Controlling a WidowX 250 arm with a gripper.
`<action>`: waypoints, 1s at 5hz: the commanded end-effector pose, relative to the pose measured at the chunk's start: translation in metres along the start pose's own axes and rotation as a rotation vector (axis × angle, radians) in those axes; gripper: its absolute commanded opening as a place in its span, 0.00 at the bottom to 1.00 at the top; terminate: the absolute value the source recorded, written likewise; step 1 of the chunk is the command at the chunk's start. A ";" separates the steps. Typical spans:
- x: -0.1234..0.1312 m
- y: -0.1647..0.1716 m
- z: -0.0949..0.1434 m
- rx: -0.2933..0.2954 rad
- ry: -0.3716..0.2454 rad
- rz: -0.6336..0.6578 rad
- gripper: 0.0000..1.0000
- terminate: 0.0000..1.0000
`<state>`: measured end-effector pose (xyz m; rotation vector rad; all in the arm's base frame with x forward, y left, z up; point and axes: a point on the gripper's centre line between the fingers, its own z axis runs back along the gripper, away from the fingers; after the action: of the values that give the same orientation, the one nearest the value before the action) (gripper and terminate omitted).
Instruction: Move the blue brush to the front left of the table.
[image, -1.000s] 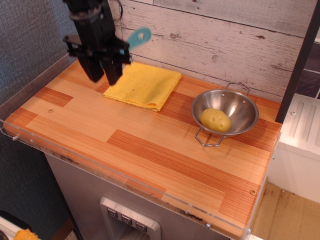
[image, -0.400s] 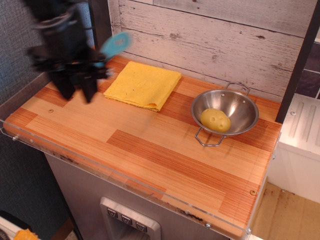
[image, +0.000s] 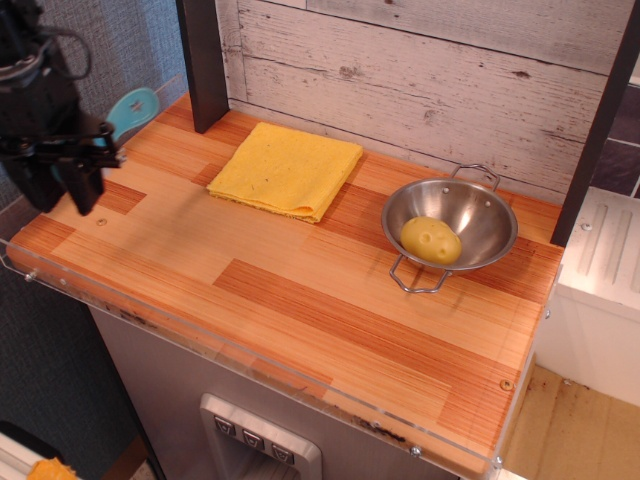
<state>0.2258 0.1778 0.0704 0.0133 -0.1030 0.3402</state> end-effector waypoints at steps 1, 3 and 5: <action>0.016 0.029 -0.012 0.040 0.020 0.013 0.00 0.00; 0.020 0.015 -0.026 0.027 0.045 -0.012 0.00 0.00; 0.023 0.006 -0.023 0.013 0.044 0.003 1.00 0.00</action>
<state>0.2446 0.1887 0.0330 -0.0083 -0.0079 0.3519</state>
